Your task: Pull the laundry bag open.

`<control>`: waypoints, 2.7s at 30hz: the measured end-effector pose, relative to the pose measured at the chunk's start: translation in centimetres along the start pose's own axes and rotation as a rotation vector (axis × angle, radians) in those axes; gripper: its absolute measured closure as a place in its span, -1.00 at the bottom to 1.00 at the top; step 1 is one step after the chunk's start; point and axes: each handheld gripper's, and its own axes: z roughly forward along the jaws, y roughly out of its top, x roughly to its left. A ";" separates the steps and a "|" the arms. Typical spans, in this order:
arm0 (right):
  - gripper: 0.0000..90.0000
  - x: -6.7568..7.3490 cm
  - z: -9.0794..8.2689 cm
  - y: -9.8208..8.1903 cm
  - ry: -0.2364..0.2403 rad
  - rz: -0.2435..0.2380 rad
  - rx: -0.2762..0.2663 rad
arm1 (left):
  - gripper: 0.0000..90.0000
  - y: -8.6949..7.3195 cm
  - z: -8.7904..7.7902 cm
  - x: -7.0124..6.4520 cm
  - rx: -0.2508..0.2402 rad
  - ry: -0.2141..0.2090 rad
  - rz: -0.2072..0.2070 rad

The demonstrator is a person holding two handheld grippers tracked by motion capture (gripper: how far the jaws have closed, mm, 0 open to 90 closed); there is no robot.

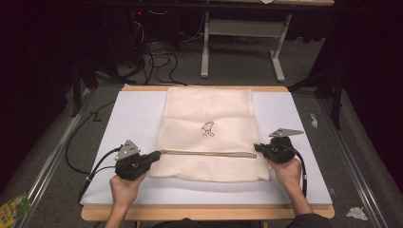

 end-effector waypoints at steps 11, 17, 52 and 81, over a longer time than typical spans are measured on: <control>0.96 0.3 0.3 0.2 -0.004 0.001 -0.004 | 0.94 -1.0 -0.2 0.5 0.008 0.003 -0.019; 0.96 0.1 0.2 0.4 0.004 0.017 -0.036 | 0.94 -1.0 -0.4 0.4 0.018 -0.001 -0.016; 0.96 -0.7 -0.2 0.2 -0.008 0.039 -0.058 | 0.94 -1.4 -1.0 1.4 0.026 0.043 -0.047; 0.96 -0.9 1.2 0.6 0.002 0.073 -0.013 | 0.94 -1.6 -0.3 3.3 0.032 0.025 -0.115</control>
